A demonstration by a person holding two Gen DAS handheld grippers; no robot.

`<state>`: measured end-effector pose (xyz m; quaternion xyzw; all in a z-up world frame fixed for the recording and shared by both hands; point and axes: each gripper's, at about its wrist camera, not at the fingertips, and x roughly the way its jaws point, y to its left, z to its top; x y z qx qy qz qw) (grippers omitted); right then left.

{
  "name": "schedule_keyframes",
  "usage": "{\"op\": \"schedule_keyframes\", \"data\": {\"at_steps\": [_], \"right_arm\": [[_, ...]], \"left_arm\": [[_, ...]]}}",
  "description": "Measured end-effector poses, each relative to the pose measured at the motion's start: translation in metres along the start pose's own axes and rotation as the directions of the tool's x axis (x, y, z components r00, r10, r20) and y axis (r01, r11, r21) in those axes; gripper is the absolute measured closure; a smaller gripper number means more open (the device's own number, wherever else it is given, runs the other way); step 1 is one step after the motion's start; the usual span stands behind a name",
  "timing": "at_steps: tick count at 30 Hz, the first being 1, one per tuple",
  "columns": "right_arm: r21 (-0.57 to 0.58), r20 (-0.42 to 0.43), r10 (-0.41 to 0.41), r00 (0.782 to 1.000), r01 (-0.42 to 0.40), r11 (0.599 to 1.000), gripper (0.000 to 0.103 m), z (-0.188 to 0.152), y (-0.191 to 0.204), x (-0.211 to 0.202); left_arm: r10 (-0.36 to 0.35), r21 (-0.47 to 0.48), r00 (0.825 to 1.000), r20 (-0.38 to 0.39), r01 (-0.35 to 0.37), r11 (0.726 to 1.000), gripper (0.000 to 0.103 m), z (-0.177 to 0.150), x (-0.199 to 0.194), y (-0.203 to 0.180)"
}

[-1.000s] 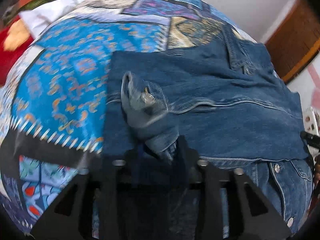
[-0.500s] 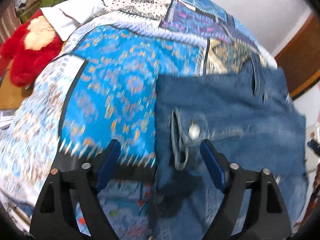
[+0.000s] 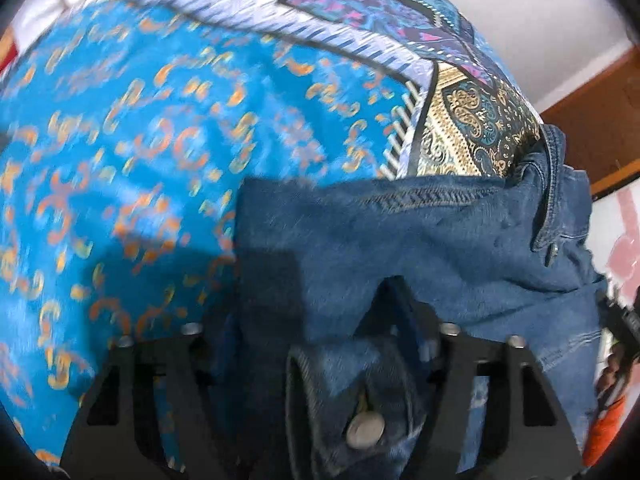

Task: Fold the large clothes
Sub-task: 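Grasp the jacket cuff with the right gripper while the left gripper grasps the hem, then release the jacket with both grippers and lift them away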

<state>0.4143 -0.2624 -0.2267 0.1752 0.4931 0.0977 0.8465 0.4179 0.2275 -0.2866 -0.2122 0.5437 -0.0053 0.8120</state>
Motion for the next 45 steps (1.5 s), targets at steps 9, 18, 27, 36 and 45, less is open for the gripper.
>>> {"op": "schedule_keyframes", "data": {"at_steps": [9,18,27,36,45], "right_arm": [[-0.188,0.076,-0.002,0.997,0.017,0.982,0.09,0.021,0.044,-0.007],[-0.37,0.12,0.0,0.993,0.045,0.928,0.09,0.074,0.127,0.022],[-0.436,0.087,-0.133,0.987,0.158,0.886,0.089,0.092,0.152,0.098],[-0.422,-0.005,-0.14,0.99,0.125,0.898,0.085,0.088,0.122,0.115],[-0.428,0.079,-0.303,0.95,0.307,0.85,0.021,0.074,0.119,0.092]], "left_arm": [[0.109,0.132,0.983,0.15,-0.129,0.983,0.085,0.011,-0.039,-0.033],[0.2,0.117,0.937,0.287,-0.242,0.963,0.086,0.033,-0.104,-0.017],[0.289,0.011,0.941,0.179,-0.295,0.955,0.085,0.051,-0.053,0.04],[0.367,0.045,0.917,0.157,-0.378,0.925,0.079,0.047,-0.022,0.039],[0.386,0.058,0.91,0.148,-0.398,0.916,0.065,0.029,-0.049,0.029]]}}
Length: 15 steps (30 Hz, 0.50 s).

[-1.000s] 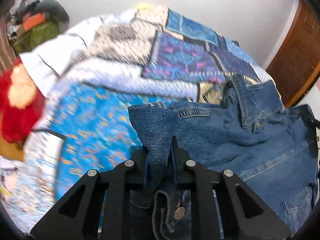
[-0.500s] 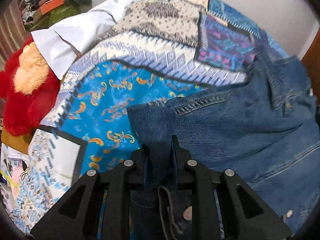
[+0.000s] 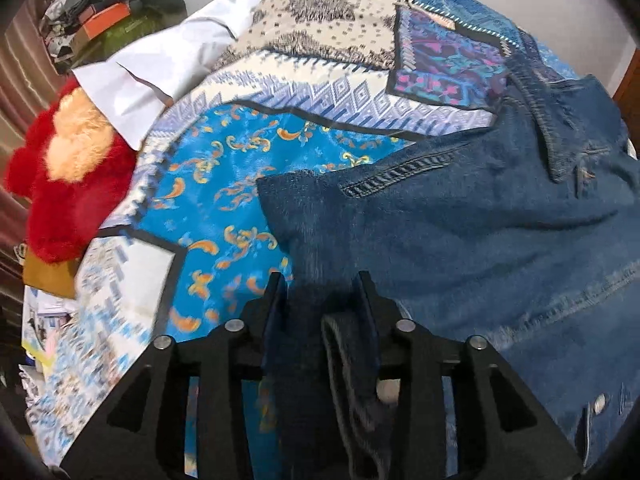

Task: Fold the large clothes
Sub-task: 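Release the jacket with both grippers and lift them away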

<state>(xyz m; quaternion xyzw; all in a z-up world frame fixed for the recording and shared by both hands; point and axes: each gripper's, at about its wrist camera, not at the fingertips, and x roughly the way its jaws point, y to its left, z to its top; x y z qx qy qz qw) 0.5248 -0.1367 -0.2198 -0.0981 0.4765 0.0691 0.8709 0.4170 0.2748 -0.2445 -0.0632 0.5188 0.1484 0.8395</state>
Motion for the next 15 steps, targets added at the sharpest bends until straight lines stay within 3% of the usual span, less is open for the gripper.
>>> {"op": "schedule_keyframes", "data": {"at_steps": [2,6,9,15], "right_arm": [[0.04,-0.004,0.036,0.999,-0.035,0.999,0.021,-0.003,-0.005,-0.014],[0.057,0.034,0.073,0.997,-0.075,0.996,0.021,-0.011,-0.003,-0.056],[0.034,0.102,0.106,0.989,-0.11,0.993,0.021,-0.019,0.004,-0.101],[-0.05,0.212,0.165,0.963,-0.158,0.986,0.01,-0.039,0.03,-0.181]], "left_arm": [[-0.026,0.001,1.0,0.012,0.026,1.0,0.055,-0.002,-0.015,0.0],[-0.035,0.052,0.996,0.078,0.031,0.998,0.052,-0.009,-0.062,-0.012],[-0.055,0.102,0.988,0.145,0.04,0.994,0.04,-0.016,-0.104,-0.026],[-0.13,0.123,0.949,0.288,0.098,0.988,0.019,-0.033,-0.183,-0.044]]}}
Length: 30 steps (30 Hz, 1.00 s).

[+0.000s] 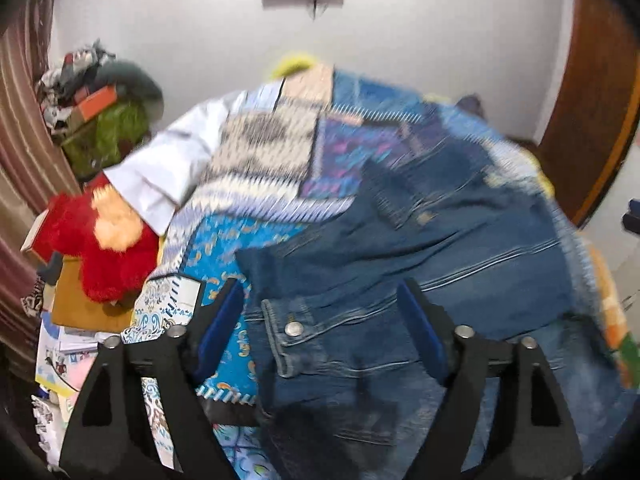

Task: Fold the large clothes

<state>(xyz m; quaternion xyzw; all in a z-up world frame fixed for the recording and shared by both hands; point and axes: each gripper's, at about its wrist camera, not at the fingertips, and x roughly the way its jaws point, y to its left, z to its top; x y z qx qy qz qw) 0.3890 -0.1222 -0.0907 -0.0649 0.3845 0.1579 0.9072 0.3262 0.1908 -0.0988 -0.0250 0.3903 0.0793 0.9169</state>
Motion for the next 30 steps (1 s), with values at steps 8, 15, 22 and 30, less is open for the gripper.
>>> {"op": "schedule_keyframes", "data": {"at_steps": [8,15,22,30], "right_arm": [[-0.035,0.062,0.11,0.992,-0.108,0.994,0.001,-0.04,0.038,-0.069],[0.005,-0.013,0.134,0.991,-0.134,0.991,0.001,-0.103,0.044,-0.081],[0.148,-0.15,0.193,0.97,-0.171,0.974,0.001,-0.17,0.018,-0.06],[0.325,-0.199,0.288,0.937,-0.214,0.921,0.028,-0.221,-0.007,-0.055]], "left_arm": [[-0.021,-0.01,0.996,0.081,0.022,1.0,0.001,-0.031,-0.066,-0.018],[-0.036,-0.065,0.999,-0.033,0.034,0.997,0.001,-0.089,-0.063,-0.002],[-0.081,-0.167,0.953,-0.293,0.032,0.985,0.001,-0.172,-0.022,0.032],[-0.275,-0.403,0.857,-0.435,0.088,0.911,0.001,-0.245,0.008,0.055]]}}
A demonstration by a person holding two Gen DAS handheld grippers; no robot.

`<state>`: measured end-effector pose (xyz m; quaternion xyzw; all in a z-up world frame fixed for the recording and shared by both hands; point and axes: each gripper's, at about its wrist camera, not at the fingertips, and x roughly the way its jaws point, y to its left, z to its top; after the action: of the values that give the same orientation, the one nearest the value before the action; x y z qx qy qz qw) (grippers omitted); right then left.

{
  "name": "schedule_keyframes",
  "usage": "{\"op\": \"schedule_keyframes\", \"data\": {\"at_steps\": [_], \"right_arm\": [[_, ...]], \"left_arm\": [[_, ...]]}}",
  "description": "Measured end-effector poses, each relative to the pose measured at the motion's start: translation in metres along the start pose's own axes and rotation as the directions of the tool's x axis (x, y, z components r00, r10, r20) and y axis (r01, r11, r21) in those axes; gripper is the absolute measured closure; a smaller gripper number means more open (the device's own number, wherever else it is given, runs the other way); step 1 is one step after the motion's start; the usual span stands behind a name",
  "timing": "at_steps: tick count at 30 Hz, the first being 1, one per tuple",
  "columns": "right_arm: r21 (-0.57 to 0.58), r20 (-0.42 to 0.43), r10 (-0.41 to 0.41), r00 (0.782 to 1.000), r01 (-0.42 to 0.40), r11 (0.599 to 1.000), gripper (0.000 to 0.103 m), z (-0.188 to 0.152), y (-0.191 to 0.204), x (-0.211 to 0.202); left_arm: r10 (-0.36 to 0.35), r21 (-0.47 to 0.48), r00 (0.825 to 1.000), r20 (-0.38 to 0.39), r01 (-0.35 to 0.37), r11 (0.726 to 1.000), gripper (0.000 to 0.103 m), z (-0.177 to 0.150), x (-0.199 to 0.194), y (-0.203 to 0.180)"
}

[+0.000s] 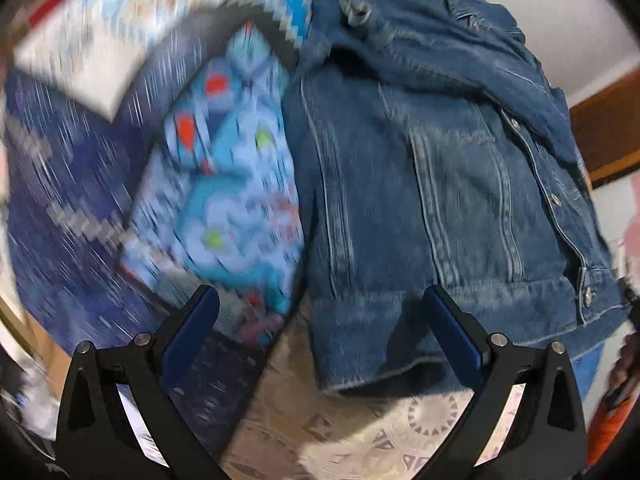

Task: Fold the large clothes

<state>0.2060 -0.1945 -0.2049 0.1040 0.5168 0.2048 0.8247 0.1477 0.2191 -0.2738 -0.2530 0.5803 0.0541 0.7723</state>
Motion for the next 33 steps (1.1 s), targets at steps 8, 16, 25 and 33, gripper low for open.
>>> {"op": "schedule_keyframes", "data": {"at_steps": [8,16,25,33], "right_arm": [[-0.025,0.032,0.034,0.999,-0.033,0.999,0.064,-0.011,0.004,-0.005],[-0.058,0.103,0.076,0.992,-0.07,0.996,0.089,0.007,0.016,-0.017],[-0.113,0.262,0.122,0.957,-0.095,0.989,0.09,0.055,0.043,-0.03],[-0.164,0.361,0.105,0.927,-0.048,0.985,0.091,0.155,0.067,-0.028]], "left_arm": [[-0.169,-0.039,0.983,-0.067,0.167,0.985,0.02,-0.021,0.023,-0.02],[-0.068,0.105,0.997,0.021,0.066,0.992,0.083,-0.007,-0.01,-0.053],[-0.128,0.213,0.945,0.302,0.064,0.975,0.092,0.044,-0.097,-0.099],[-0.143,0.144,0.887,0.439,0.088,0.986,0.092,0.141,-0.127,-0.096]]}}
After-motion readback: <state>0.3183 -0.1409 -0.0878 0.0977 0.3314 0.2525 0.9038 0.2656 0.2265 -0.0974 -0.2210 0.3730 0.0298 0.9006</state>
